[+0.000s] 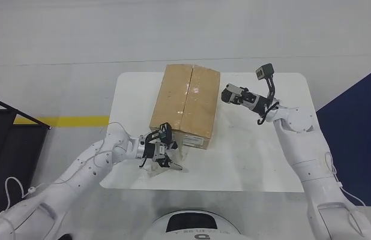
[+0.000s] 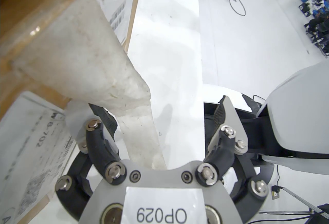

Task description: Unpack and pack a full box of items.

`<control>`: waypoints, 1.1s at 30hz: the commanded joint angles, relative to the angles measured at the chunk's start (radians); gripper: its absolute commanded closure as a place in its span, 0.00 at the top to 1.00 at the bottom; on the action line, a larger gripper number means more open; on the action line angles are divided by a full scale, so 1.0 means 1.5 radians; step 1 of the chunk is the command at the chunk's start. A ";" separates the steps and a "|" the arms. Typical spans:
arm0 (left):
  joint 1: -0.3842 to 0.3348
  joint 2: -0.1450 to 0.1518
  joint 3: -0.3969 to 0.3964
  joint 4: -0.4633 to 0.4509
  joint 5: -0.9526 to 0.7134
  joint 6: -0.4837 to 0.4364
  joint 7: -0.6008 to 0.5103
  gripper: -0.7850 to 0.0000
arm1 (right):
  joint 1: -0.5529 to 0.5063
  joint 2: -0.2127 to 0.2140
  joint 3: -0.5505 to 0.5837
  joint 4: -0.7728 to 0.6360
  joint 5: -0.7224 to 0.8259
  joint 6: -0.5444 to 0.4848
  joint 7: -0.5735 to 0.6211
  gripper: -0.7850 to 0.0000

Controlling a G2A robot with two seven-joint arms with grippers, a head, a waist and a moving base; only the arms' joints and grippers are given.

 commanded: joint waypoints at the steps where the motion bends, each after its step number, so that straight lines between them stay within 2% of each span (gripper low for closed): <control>1: -0.012 0.008 0.017 -0.011 -0.024 0.000 0.001 1.00 | -0.001 0.000 0.000 -0.001 0.001 0.001 -0.001 1.00; 8: -0.023 0.056 0.029 -0.086 0.020 0.000 0.079 1.00 | 0.000 0.001 -0.004 -0.008 0.006 0.007 -0.008 1.00; 15: 0.014 0.106 -0.024 -0.157 0.134 0.000 0.180 1.00 | 0.000 0.001 -0.004 -0.008 0.006 0.007 -0.008 1.00; 20: 0.047 0.134 -0.082 -0.204 0.165 0.000 0.209 1.00 | 0.000 0.001 -0.004 -0.008 0.006 0.007 -0.008 1.00; 27: 0.055 0.146 -0.139 -0.259 0.136 0.015 0.173 1.00 | 0.000 0.001 -0.004 -0.008 0.006 0.007 -0.008 1.00; 33: 0.024 0.141 -0.162 -0.228 0.070 0.032 0.123 1.00 | 0.000 0.001 -0.004 -0.008 0.006 0.007 -0.008 1.00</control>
